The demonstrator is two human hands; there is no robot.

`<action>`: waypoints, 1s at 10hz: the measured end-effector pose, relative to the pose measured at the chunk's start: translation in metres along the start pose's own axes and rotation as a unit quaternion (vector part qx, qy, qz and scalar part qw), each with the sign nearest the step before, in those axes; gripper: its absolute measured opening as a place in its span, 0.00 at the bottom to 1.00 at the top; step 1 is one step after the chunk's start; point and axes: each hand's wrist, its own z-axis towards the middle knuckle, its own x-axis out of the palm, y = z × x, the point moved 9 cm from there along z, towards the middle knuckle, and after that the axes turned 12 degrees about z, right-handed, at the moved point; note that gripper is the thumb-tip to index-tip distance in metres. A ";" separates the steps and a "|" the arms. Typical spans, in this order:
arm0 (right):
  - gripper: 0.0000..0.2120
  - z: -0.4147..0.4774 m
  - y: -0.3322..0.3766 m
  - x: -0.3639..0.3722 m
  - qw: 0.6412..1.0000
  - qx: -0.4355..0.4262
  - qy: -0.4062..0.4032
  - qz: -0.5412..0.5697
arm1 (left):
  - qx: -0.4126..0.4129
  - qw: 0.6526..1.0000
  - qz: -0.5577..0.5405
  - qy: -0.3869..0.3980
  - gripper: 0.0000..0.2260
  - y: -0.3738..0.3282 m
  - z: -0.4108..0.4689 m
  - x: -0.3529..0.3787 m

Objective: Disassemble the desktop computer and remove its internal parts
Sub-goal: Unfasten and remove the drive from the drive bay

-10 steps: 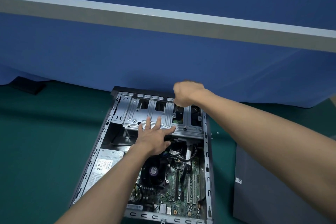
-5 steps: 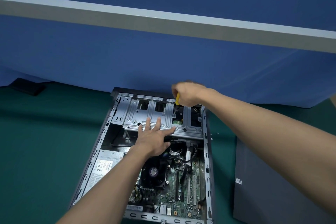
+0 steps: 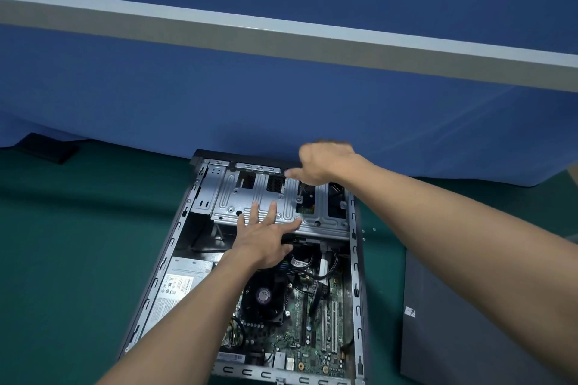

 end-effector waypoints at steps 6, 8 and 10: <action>0.04 -0.001 -0.005 -0.003 0.999 -0.016 0.006 0.035 | -0.001 1.000 0.001 0.001 0.27 0.001 0.001 0.001; 0.24 0.001 -0.014 0.003 0.999 0.019 0.031 0.010 | -0.001 1.000 -0.001 -0.001 0.27 0.001 0.001 0.002; 0.04 0.003 -0.005 0.000 0.999 -0.034 -0.004 0.035 | -0.002 1.000 0.001 0.003 0.26 0.001 0.001 0.001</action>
